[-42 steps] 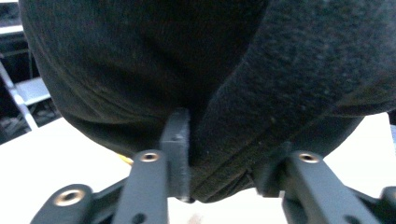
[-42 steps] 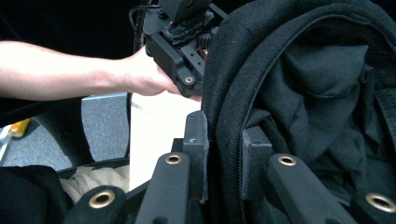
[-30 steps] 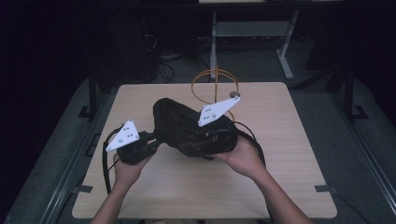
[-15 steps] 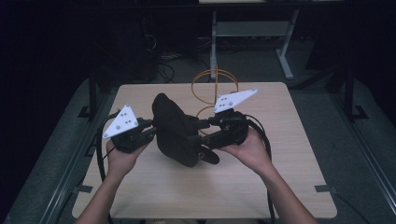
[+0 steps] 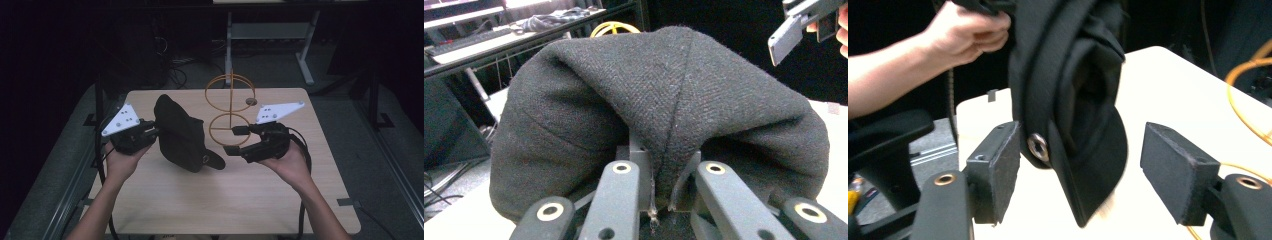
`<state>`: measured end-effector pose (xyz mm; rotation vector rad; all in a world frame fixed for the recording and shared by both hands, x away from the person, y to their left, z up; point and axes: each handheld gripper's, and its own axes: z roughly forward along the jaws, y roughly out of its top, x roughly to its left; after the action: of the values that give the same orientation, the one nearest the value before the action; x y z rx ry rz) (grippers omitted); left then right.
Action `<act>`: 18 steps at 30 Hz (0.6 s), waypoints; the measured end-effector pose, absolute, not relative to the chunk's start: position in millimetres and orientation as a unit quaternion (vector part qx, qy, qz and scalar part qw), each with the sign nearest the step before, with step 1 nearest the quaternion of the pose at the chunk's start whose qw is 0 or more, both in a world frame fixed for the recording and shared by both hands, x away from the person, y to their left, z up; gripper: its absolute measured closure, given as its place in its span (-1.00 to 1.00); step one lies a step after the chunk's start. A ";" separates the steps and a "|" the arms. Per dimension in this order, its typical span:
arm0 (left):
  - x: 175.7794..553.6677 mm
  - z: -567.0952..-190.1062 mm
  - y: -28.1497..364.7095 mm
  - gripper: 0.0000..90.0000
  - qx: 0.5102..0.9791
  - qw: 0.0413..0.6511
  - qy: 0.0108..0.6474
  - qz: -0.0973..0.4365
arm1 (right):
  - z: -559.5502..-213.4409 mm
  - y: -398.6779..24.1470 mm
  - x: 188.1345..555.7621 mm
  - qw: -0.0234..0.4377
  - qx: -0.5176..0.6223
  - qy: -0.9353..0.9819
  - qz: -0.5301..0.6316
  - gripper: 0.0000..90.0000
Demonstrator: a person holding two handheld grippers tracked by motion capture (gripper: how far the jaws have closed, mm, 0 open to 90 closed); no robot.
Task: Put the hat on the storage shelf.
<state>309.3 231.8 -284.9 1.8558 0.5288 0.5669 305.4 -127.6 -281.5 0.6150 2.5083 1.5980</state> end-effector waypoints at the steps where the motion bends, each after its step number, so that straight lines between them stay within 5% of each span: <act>1: 311.4 -284.1 233.4 0.87 0.780 0.535 0.224 0.235 | -283.1 -130.2 305.6 0.056 0.204 0.825 0.524 -0.31; 18: 336.3 -262.1 243.6 0.86 0.787 0.526 0.234 0.221 | -310.8 -180.4 306.5 0.083 0.266 0.811 0.515 -0.36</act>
<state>336.3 243.6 -262.1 1.8817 0.5603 0.5289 306.5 -180.4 -310.8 0.7942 2.4195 1.5375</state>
